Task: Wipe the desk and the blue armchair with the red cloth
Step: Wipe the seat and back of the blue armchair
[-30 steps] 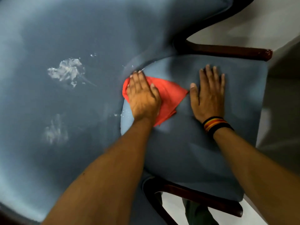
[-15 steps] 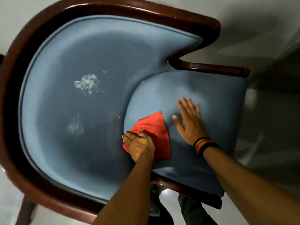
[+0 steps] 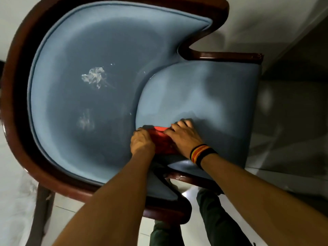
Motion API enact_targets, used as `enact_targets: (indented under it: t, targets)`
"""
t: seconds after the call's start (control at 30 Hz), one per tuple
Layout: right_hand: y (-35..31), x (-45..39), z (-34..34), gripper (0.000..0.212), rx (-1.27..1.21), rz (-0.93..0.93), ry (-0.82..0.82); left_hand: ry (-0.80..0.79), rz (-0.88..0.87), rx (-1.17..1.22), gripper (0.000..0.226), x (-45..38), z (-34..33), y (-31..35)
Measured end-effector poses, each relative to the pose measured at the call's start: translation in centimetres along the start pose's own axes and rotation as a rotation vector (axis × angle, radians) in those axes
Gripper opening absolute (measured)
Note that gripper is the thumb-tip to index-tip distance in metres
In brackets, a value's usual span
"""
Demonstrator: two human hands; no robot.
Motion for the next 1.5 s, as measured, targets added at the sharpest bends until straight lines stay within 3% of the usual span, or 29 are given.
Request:
enact_targets:
  t: [0.17, 0.3, 0.37, 0.43, 0.53, 0.67, 0.77, 0.87, 0.93, 1.0, 1.07, 1.13, 1.27, 1.5]
  targets:
    - [1.7, 5.0, -0.3, 0.034, -0.098, -0.216, -0.202, -0.071, -0.229, -0.248, 0.046, 3.7, -2.3, 2.1]
    - [3.5, 8.9, 2.1, 0.031, -0.541, -0.473, -0.33, -0.113, -0.451, -0.309, 0.042, 5.4, 0.5, 2.1]
    - [2.5, 9.7, 4.3, 0.025, -0.82, -0.531, -0.306, -0.109, -0.613, -0.306, 0.044, 5.9, 4.5, 1.1]
    - [0.1, 10.0, 7.3, 0.027, -0.959, -0.498, -0.182, -0.088, -0.791, -0.305, 0.04, 6.0, 9.0, -0.5]
    - [-6.1, 9.3, 11.2, 0.027, -0.911, -0.384, -0.029, -0.021, -0.998, -0.408, 0.028, 4.5, 14.9, -3.8]
    - [-16.8, 6.6, 14.2, 0.052, -0.967, -0.311, -0.146, -0.016, -1.178, -0.739, 0.03, 2.6, 18.5, -7.4]
    - [-20.8, 3.0, 14.3, 0.078, -0.677, -0.392, -0.136, 0.024, -1.278, -0.944, 0.047, 0.9, 21.1, -10.6]
    - [-21.5, 0.4, 13.0, 0.055, -0.664, -0.562, -0.106, 0.288, -1.465, -0.895, 0.046, -1.0, 27.0, -14.5]
    - [-22.4, 0.4, 11.2, 0.049, -0.652, -0.594, -0.187, 0.376, -1.531, -0.899, 0.046, -2.6, 30.9, -17.1]
    - [-23.1, 0.6, 9.4, 0.068, -0.636, -0.624, -0.315, 0.347, -1.555, -0.962, 0.052, -4.5, 33.5, -18.8]
    - [-23.5, 0.2, 8.4, 0.071, -0.596, -0.639, -0.452, 0.306, -1.603, -1.018, 0.056, -5.7, 34.3, -18.8]
    - [-24.0, -1.4, 8.2, 0.072, -0.593, -0.707, -0.479, 0.275, -1.653, -1.032, 0.06, -6.5, 34.1, -18.2]
    - [-26.0, -6.8, 8.8, 0.066, -0.498, -0.815, -0.391, 0.291, -1.686, -1.021, 0.065, -7.4, 33.7, -17.9]
    - [-24.1, -17.5, 10.1, 0.05, -0.932, -1.092, -0.093, 0.259, -1.722, -1.006, 0.066, -7.8, 33.7, -18.0]
Point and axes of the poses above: each hand's wrist, its own x-axis away from the middle knuckle, its own z-axis out of the back of the hand, y = z × x, the point moved 3 cm from there along -x, towards the middle knuckle, and after that the axes turned 2 degrees about -z, right-handed, at the moved point
